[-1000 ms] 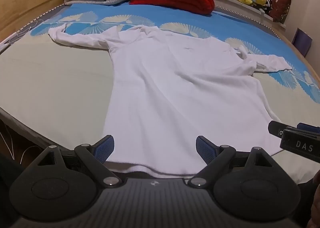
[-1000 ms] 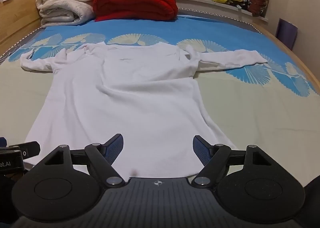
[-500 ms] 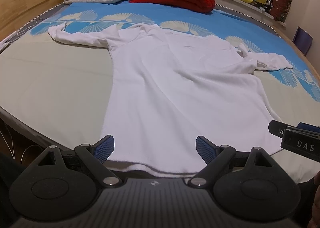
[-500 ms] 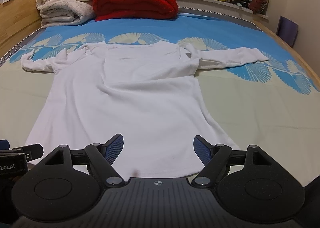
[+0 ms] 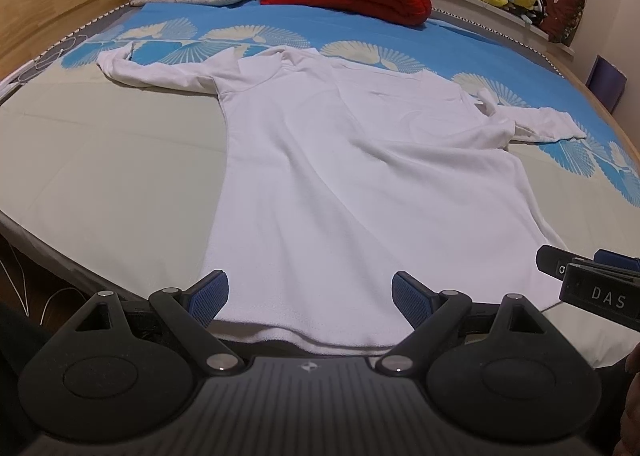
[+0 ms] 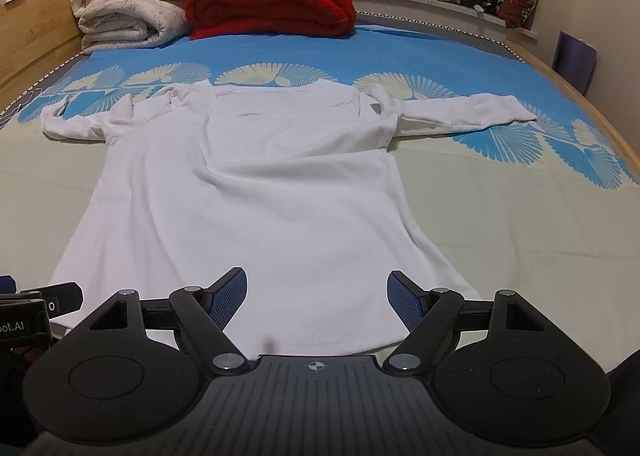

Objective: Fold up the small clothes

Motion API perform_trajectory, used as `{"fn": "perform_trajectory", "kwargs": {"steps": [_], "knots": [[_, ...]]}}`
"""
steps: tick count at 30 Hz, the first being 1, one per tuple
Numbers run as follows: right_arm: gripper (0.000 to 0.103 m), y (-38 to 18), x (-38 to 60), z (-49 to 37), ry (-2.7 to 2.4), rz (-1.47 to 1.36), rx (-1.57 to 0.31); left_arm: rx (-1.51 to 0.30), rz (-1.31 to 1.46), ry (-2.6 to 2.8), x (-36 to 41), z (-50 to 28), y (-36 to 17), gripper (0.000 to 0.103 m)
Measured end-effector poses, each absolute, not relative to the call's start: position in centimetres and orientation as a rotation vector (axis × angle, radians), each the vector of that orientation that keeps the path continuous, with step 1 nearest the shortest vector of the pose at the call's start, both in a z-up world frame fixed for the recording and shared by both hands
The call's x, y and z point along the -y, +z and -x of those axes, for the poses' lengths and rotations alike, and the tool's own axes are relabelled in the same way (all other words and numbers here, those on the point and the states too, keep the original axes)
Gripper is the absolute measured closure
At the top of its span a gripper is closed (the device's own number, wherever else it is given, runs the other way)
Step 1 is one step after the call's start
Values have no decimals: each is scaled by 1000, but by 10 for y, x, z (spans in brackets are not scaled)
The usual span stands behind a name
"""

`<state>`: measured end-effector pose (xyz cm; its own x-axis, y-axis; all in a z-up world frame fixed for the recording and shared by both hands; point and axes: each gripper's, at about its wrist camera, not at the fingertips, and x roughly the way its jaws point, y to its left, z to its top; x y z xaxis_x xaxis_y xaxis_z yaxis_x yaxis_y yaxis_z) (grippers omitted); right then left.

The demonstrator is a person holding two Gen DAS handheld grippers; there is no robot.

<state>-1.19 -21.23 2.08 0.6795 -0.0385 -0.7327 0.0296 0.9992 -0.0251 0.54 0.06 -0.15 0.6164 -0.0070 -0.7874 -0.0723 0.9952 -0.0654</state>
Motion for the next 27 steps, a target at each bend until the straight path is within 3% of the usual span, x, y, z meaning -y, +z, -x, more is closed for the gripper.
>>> {"fn": "perform_trajectory", "kwargs": {"steps": [4, 6, 8, 10, 12, 14, 20, 25, 27], "knots": [[31, 22, 222, 9, -48, -37, -824, -1020, 139, 50, -21, -19, 5, 11], [45, 32, 240, 2, -60, -109, -828, -1038, 119, 36, -39, -32, 16, 11], [51, 46, 263, -8, -67, -161, -802, -1000, 91, 22, -59, -47, 32, 11], [51, 56, 287, -21, -98, -176, -781, -975, 78, -3, -81, -64, 42, 13], [50, 54, 307, -35, -118, -164, -799, -990, 124, -37, -100, -82, 39, 29], [50, 38, 323, -47, -118, -162, -841, -1017, 161, -63, -113, -95, 24, 36], [51, -25, 347, -62, -167, -296, -1047, -1213, 331, -76, -120, -107, -41, 40], [51, -50, 341, -63, -217, -205, -1137, -1295, 124, -63, -100, -110, -56, 40], [54, -53, 346, -62, -228, -231, -1145, -1306, 96, -63, -96, -106, -59, 48]]}}
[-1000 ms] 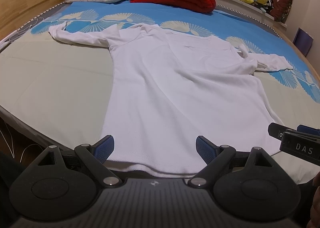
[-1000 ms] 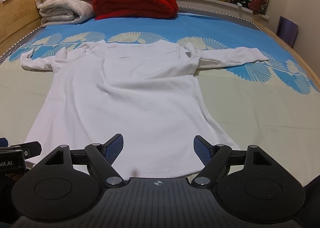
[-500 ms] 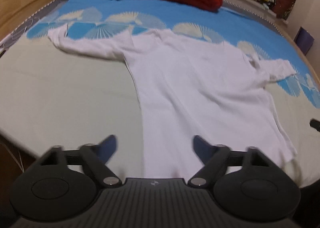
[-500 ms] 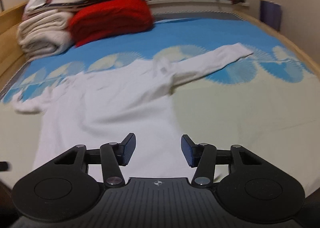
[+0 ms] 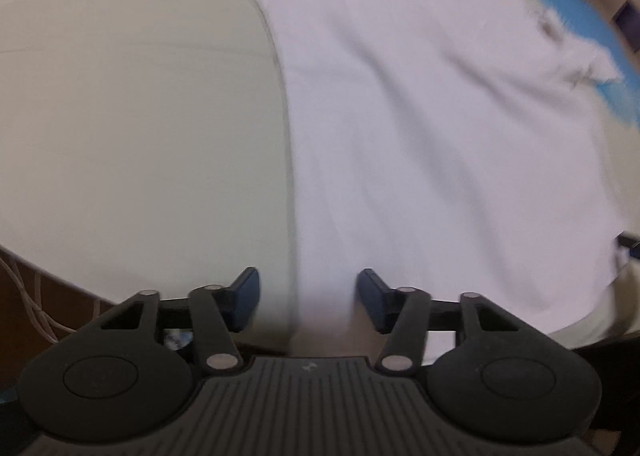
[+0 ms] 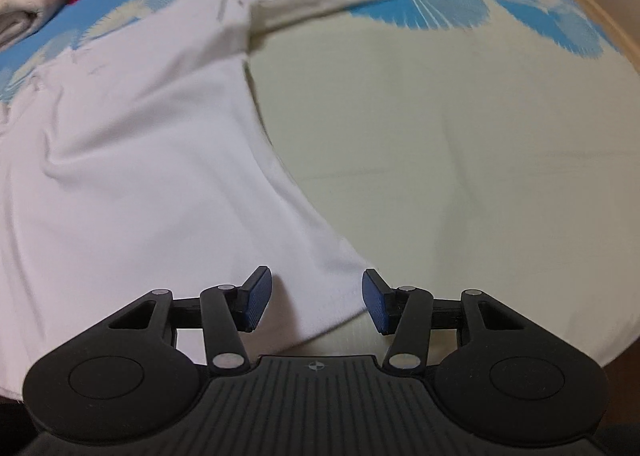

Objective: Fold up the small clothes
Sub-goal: 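Pinch the shirt hem with both grippers and pull it taut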

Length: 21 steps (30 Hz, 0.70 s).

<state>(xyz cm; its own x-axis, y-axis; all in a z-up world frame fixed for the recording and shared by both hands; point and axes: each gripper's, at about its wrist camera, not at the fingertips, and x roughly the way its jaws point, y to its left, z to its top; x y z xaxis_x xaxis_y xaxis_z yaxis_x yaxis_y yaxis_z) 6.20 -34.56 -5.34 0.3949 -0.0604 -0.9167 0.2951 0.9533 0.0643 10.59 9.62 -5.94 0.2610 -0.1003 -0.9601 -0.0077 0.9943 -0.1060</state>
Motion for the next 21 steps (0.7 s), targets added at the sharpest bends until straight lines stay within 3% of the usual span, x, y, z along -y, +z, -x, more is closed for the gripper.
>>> {"fn": "perform_trajectory", "kwargs": {"steps": [1, 3, 4, 5, 10, 15, 18, 19, 20, 21], "knots": [[58, -52, 344, -65, -225, -231, -1151, -1298, 84, -67, -95, -105, -57, 51], [90, -53, 340, -63, -214, -202, -1159, -1281, 75, -98, -95, -104, -53, 97], [100, -51, 340, -61, -204, -202, -1159, -1273, 89, -111, -96, -101, -51, 98], [103, -49, 343, -58, -193, -226, -1154, -1249, 97, -111, -97, -99, -49, 99], [103, -12, 367, -35, -148, -372, -1083, -1088, 58, -21, -118, -88, -19, 100], [103, -40, 385, -13, -163, -328, -1306, -1248, -62, 12, -119, -84, -39, 100], [103, -31, 387, -12, -119, -349, -1212, -1248, -84, -1, -115, -82, -35, 96], [102, -24, 387, -13, -105, -373, -1158, -1228, -59, -3, -117, -82, -31, 92], [99, -19, 386, -14, -100, -391, -1115, -1204, -16, 3, -120, -84, -26, 77], [86, -16, 384, -18, -96, -402, -1087, -1182, 23, 11, -123, -84, -23, 60]]}}
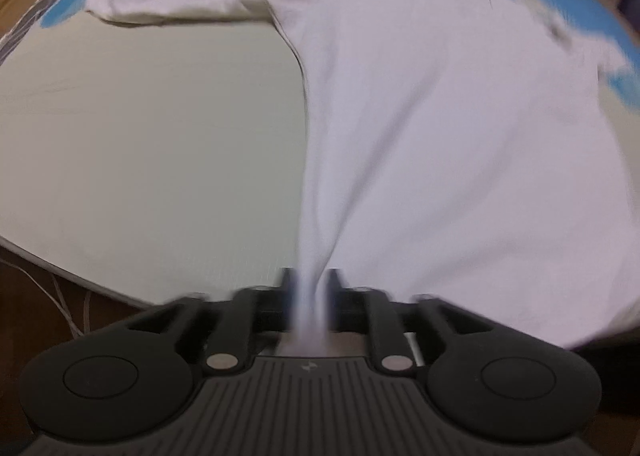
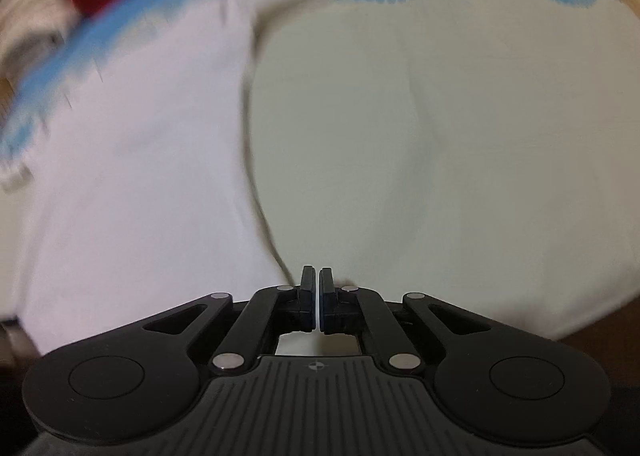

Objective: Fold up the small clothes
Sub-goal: 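Pinch the shirt hem with both grippers and pull it taut, then open both grippers to release the hem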

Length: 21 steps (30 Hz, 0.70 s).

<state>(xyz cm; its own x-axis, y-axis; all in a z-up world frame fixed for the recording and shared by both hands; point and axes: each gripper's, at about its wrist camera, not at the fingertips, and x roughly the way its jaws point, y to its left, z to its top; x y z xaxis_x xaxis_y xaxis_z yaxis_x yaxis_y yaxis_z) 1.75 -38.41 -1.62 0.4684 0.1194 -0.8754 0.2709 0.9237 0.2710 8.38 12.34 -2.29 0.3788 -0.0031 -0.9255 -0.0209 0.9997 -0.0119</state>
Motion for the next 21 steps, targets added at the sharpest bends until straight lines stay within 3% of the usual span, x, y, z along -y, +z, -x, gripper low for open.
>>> {"fn": "perform_trajectory", "kwargs": {"steps": [2, 7, 8, 11, 13, 15, 21], "knots": [[64, -19, 375, -27, -90, -392, -1078, -1159, 77, 45, -130, -87, -19, 55], [62, -49, 348, -48, -53, -321, -1217, -1181, 141, 65, -129, -97, -24, 55], [63, -49, 342, -50, -48, -273, -1223, -1188, 137, 70, -129, -100, -25, 55], [99, -45, 338, -49, -39, -202, -1217, -1222, 113, 93, -130, -96, -32, 56], [99, -36, 351, -43, -48, -267, -1210, -1254, 86, 99, -129, -98, -41, 62], [100, -23, 362, -37, -53, -324, -1177, -1265, 43, 66, -122, -98, -45, 95], [99, -38, 373, -25, -76, -347, -1311, -1254, -98, 54, -103, -98, -44, 97]]}}
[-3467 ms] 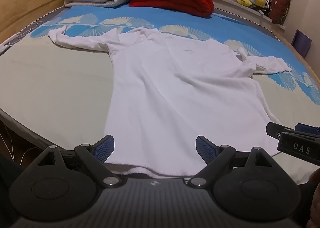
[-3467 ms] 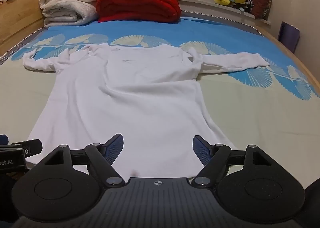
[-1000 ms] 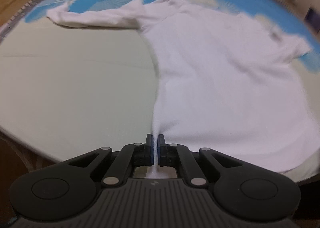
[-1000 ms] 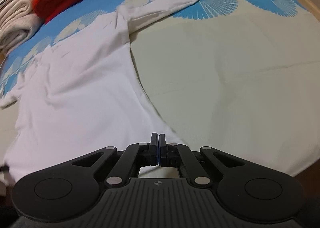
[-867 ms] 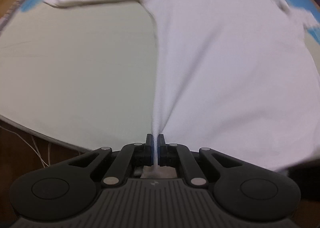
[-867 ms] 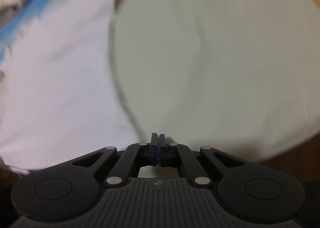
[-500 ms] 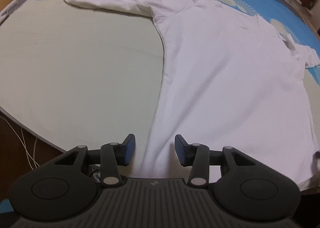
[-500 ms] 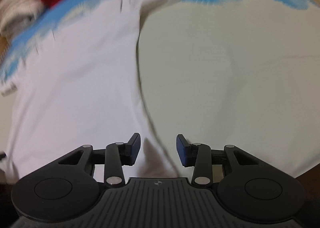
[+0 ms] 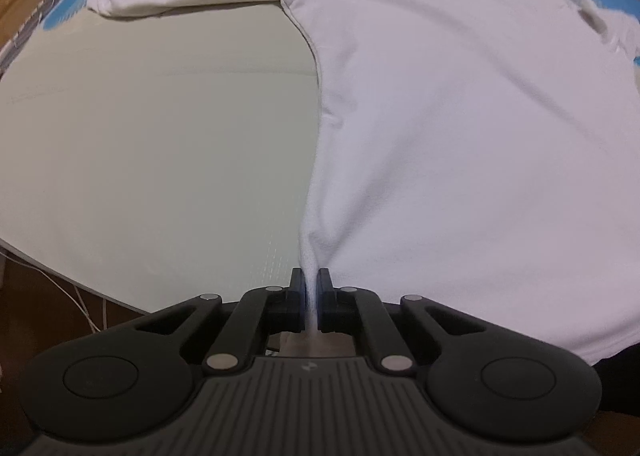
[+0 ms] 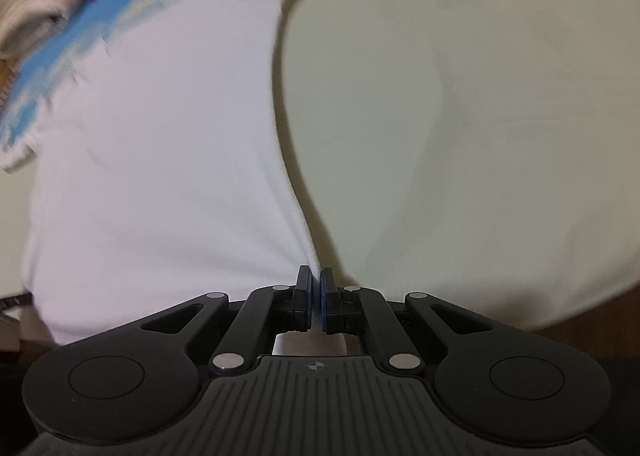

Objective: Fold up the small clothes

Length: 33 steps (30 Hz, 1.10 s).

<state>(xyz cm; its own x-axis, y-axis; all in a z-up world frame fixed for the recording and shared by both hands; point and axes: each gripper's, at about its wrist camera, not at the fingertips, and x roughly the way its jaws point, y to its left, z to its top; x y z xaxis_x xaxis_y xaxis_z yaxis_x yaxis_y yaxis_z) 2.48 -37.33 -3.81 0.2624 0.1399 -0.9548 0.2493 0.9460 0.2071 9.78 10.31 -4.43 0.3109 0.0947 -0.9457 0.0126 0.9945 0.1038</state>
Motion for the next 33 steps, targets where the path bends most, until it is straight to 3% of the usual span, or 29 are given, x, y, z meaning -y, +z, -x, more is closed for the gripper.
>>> {"fn": "perform_trajectory", "kwargs": {"steps": [4, 10, 13, 15, 17, 20, 26, 33], "knots": [[98, -36, 365, -28, -73, -278, -1297, -1254, -123, 68, -101, -98, -40, 93], [88, 2, 356, -29, -77, -158, -1048, -1043, -147, -26, -81, -89, -9, 84], [73, -3, 337, -34, 35, -168, -1033, -1102, -71, -105, -78, -95, -20, 81], [58, -26, 327, -43, 41, -134, -1156, -1252, -109, -105, -75, -102, -48, 62], [58, -47, 321, -48, -2, -64, -1276, -1244, -166, -85, -70, -100, -51, 55], [56, -38, 314, -54, -1, -64, -1218, -1178, -125, -104, -71, -99, -39, 55], [52, -42, 307, -58, -49, 1, -1252, -1222, -165, -65, -71, -110, -51, 54], [52, 11, 304, -42, -108, -52, -997, -1097, -144, -73, -72, -113, -31, 50]]}}
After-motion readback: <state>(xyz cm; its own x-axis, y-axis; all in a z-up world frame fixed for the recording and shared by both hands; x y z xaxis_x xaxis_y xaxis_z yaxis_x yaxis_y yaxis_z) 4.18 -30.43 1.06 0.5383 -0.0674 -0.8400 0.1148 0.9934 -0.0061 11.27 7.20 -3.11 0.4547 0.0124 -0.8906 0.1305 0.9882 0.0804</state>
